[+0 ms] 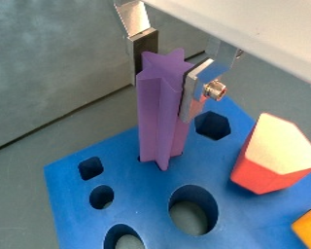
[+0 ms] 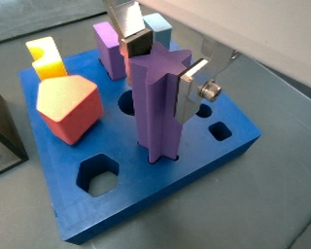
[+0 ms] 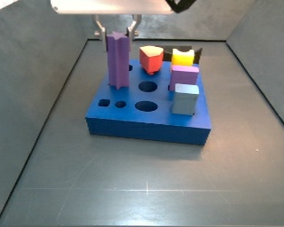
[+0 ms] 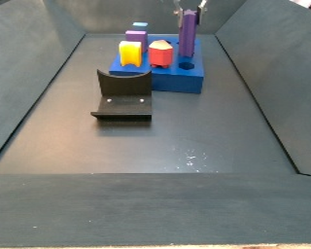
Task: Pick up the star object. Move up. Move to above the board. Insert the star object.
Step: Insert the star object.
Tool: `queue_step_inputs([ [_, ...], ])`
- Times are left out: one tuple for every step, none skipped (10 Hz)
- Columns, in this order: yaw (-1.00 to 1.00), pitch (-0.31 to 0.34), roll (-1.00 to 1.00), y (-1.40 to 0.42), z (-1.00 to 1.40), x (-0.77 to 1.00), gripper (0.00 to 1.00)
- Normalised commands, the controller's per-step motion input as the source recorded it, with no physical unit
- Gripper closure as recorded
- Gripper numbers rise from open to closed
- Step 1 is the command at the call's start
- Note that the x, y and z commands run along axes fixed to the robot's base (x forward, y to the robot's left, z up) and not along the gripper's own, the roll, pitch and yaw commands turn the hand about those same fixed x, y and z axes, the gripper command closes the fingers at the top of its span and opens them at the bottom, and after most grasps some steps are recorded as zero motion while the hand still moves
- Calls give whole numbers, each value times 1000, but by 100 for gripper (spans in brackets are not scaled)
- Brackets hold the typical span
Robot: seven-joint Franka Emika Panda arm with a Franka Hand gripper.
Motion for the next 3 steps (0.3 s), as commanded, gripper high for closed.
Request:
queue_step_inputs([
  [0,-91,-4,0,-63,0,100],
  [0,0,24,14,0,0,100],
  [0,0,0,0,0,0,100],
])
